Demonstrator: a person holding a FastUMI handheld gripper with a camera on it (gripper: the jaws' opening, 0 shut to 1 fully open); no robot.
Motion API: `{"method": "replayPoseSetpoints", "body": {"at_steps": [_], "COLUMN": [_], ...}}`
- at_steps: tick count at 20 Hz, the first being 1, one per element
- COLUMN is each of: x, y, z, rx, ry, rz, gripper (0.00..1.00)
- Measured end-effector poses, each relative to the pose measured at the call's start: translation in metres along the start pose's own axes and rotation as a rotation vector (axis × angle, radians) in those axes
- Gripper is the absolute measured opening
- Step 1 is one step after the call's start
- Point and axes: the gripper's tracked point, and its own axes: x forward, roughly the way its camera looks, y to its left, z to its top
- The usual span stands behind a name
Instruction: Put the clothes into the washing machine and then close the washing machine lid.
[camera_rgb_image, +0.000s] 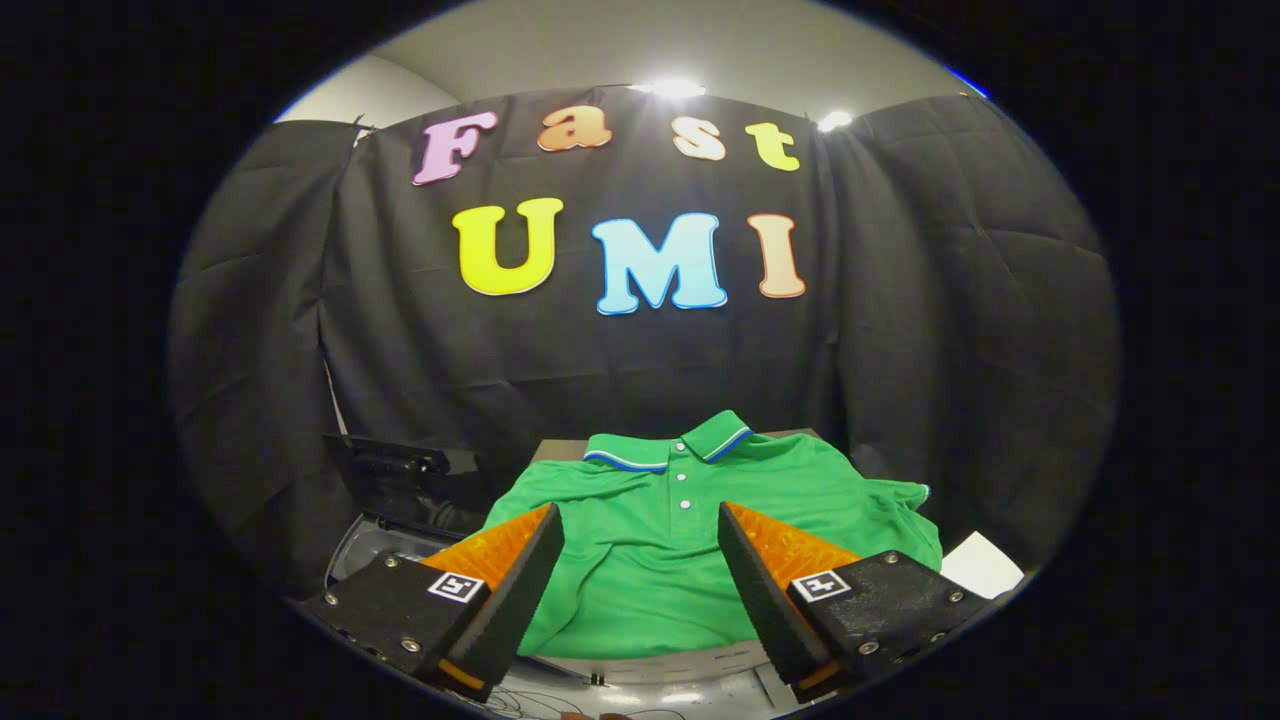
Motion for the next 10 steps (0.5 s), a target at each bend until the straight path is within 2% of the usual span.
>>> {"method": "replayPoseSetpoints", "body": {"at_steps": [6, 10], "x": [0.073, 0.101], "y": [-0.022, -0.024], "z": [-0.013, -0.041], "rx": [0.016, 0.029], "ry": [0.139, 0.285], "rz": [-0.022, -0.015], "gripper": [0.95, 0.95]}}
